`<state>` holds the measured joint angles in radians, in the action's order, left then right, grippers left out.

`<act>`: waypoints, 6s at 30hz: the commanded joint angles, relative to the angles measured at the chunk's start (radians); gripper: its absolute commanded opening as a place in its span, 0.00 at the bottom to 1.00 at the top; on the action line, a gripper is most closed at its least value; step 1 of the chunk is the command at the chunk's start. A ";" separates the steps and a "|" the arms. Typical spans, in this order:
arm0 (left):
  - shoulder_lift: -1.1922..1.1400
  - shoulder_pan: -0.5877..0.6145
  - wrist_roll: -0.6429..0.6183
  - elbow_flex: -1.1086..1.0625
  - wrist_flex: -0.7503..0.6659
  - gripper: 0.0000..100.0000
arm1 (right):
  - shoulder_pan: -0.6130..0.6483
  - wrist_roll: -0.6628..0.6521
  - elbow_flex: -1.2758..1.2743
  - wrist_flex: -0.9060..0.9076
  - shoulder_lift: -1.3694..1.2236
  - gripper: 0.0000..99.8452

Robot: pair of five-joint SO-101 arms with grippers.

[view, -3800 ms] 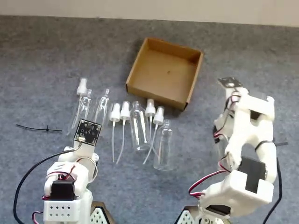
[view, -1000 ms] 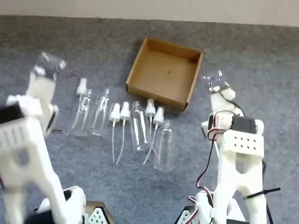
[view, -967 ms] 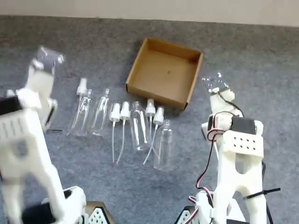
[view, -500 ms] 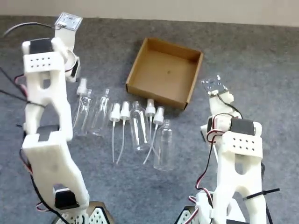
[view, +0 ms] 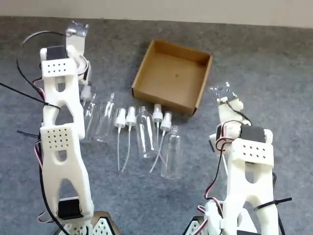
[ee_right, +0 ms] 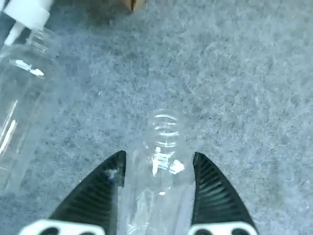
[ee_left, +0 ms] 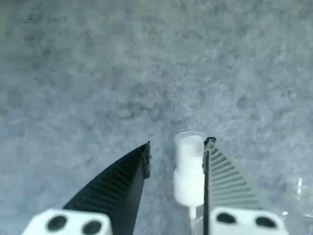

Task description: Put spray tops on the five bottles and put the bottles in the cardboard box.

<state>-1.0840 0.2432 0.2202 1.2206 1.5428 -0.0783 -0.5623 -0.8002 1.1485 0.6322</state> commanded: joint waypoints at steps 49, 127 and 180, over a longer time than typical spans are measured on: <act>1.606 -0.453 -0.311 -0.727 -0.121 0.05 | 0.570 0.404 -0.203 -0.380 0.642 0.01; 1.615 -0.789 -0.299 -1.501 -0.368 0.05 | 0.570 0.525 -0.483 -0.409 1.032 0.01; 2.304 -0.495 -0.104 -2.028 -0.430 0.17 | 0.524 0.641 -0.030 -0.687 0.372 0.00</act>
<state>1.1285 -0.2585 0.1128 -0.7188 1.1607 0.3882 0.0637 -0.9843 0.4918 1.1324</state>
